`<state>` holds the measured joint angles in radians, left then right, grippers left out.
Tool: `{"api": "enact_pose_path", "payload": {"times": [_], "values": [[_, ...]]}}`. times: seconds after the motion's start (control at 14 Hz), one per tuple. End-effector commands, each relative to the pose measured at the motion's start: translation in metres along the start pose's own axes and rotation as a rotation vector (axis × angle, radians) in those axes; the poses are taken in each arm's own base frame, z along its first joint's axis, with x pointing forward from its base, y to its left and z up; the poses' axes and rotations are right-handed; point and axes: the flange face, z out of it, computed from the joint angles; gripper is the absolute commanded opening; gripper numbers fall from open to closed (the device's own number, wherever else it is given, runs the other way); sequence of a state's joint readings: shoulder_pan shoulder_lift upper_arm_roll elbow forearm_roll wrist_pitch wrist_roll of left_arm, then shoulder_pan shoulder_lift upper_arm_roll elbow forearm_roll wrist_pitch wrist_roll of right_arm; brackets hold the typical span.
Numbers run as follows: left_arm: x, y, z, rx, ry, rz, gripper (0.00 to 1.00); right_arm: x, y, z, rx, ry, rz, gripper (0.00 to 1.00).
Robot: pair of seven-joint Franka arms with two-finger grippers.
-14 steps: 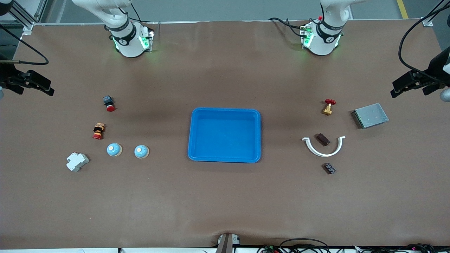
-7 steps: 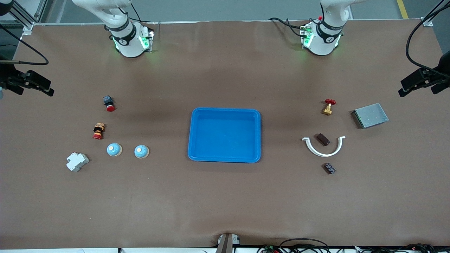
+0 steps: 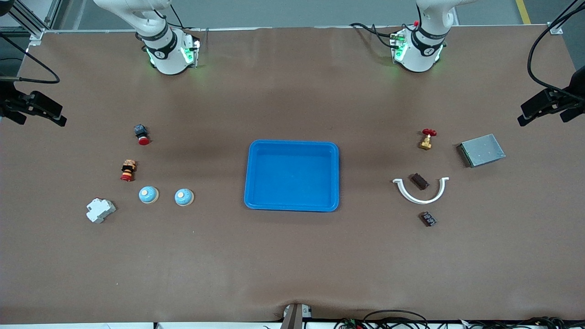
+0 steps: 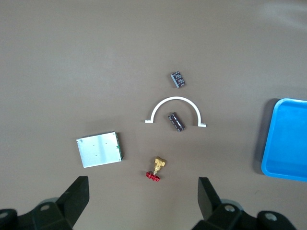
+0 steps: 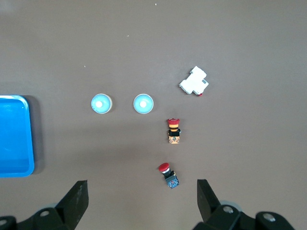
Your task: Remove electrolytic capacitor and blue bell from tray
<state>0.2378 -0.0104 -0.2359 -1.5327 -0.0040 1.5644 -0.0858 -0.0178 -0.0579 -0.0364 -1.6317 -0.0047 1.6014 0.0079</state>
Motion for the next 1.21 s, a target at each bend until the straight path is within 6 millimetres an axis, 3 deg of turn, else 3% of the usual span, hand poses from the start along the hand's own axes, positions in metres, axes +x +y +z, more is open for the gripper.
{"api": "enact_pose_path", "payload": {"times": [0.0, 1.14], "values": [[-0.0018, -0.0004, -0.0005, -0.002, -0.016, 0.005, 1.00, -0.0040, 0.0013, -0.0090, -0.008, 0.017, -0.012, 1.00], [-0.0072, 0.0049, 0.0074, -0.010, -0.058, 0.074, 1.00, -0.0084, 0.0011, -0.0035, 0.001, -0.031, 0.005, 1.00]]}}
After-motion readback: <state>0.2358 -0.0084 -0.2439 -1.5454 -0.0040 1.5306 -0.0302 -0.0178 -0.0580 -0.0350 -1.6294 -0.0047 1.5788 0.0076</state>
